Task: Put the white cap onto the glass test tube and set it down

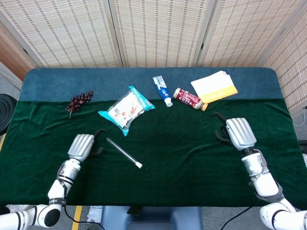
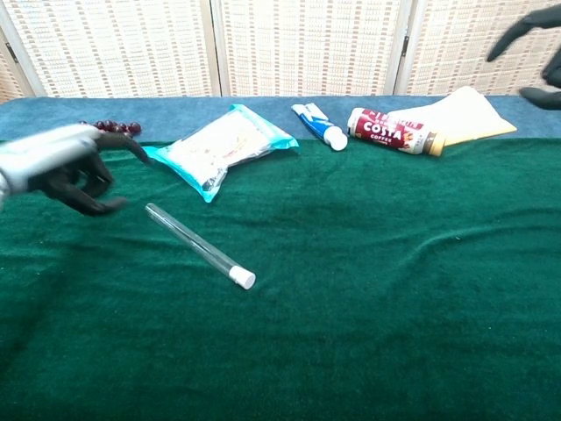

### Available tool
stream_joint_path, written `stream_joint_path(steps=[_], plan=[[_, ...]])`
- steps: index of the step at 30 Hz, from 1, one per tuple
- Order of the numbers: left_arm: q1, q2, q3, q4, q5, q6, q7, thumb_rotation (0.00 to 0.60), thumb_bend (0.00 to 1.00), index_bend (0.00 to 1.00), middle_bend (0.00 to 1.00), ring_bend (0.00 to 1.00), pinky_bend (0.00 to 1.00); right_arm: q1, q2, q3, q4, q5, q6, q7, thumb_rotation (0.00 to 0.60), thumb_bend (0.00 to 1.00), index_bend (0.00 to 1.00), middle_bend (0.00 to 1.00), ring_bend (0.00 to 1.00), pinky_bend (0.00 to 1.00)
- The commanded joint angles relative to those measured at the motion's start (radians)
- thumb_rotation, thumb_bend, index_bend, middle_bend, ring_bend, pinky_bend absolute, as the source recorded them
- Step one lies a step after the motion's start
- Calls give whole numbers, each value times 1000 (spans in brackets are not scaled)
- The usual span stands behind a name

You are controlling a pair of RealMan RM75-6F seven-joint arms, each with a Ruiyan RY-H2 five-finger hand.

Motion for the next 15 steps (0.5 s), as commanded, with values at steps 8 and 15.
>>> stream_joint_path(steps=[8, 15], plan=[[228, 197, 54, 24, 137, 300, -90, 600, 436, 236, 383, 259, 271, -170, 85, -92, 64, -145, 159, 96, 600, 488, 105, 222, 307, 283], [357, 216, 104, 19, 205, 439, -157, 600, 434, 197, 276, 165, 168, -284, 83, -135, 89, -192, 269, 137, 600, 488, 0, 67, 132, 77]])
